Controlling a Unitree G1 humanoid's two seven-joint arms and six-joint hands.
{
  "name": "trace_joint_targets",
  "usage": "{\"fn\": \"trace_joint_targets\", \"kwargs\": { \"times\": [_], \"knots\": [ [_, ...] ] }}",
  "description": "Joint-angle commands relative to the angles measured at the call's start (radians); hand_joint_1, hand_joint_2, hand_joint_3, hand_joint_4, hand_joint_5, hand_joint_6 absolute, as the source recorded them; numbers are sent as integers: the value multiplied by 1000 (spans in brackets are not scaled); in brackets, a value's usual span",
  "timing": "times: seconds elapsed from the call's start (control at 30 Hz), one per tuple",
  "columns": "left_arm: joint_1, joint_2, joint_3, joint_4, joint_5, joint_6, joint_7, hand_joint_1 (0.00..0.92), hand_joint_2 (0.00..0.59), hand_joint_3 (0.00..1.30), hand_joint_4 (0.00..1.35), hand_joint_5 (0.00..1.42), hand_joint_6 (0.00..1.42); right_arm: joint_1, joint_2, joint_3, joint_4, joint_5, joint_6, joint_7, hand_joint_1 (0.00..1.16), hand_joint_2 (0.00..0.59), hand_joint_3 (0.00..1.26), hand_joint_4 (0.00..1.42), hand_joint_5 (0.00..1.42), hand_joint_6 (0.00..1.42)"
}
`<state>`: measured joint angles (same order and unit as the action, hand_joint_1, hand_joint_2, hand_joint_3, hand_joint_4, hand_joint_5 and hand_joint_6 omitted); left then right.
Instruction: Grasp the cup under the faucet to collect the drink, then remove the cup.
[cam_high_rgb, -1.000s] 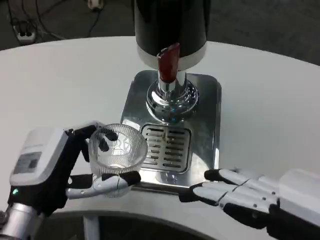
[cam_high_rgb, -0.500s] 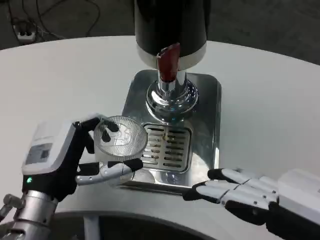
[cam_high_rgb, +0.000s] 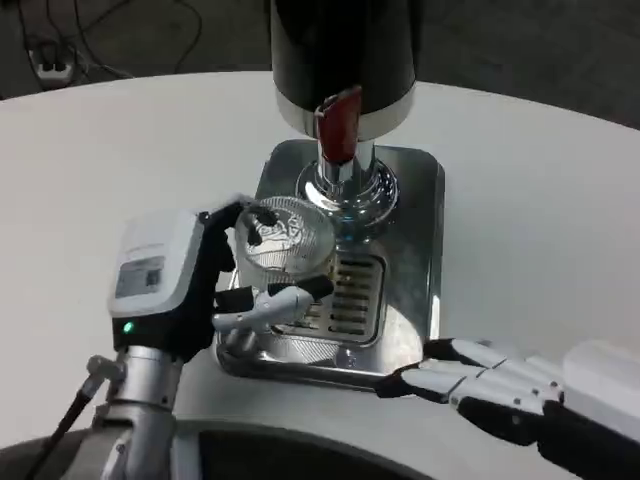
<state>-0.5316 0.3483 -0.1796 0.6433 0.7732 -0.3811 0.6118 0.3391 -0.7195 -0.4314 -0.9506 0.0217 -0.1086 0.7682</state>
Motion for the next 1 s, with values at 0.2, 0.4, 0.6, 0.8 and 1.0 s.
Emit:
{"fn": "trace_joint_targets", "kwargs": {
  "times": [0.2, 0.4, 0.6, 0.8, 1.0],
  "knots": [
    [-75, -35, -71, 86, -23, 67, 4, 292, 156, 737, 790, 880, 724, 2, -2, -11, 7, -5, -13, -7, 385, 405, 114, 84, 4, 0],
    [-57, -33, -85, 75, -64, 91, -52, 283, 162, 729, 784, 863, 693, -1, -1, -6, 9, -8, -11, -10, 385, 405, 114, 84, 7, 0],
    [-53, -27, -102, 65, -91, 110, -109, 266, 164, 728, 773, 834, 629, -9, -3, 9, 7, -15, -5, -13, 386, 406, 114, 84, 13, 0],
    [-54, -22, -104, 56, -100, 125, -124, 259, 169, 724, 762, 831, 613, -4, 1, 11, 4, -20, -1, -13, 387, 406, 116, 84, 14, 0],
    [-50, -16, -103, 37, -94, 144, -115, 247, 175, 719, 762, 821, 611, 2, 5, 6, 0, -18, 0, -14, 387, 406, 122, 84, 15, 0]
  ]
}}
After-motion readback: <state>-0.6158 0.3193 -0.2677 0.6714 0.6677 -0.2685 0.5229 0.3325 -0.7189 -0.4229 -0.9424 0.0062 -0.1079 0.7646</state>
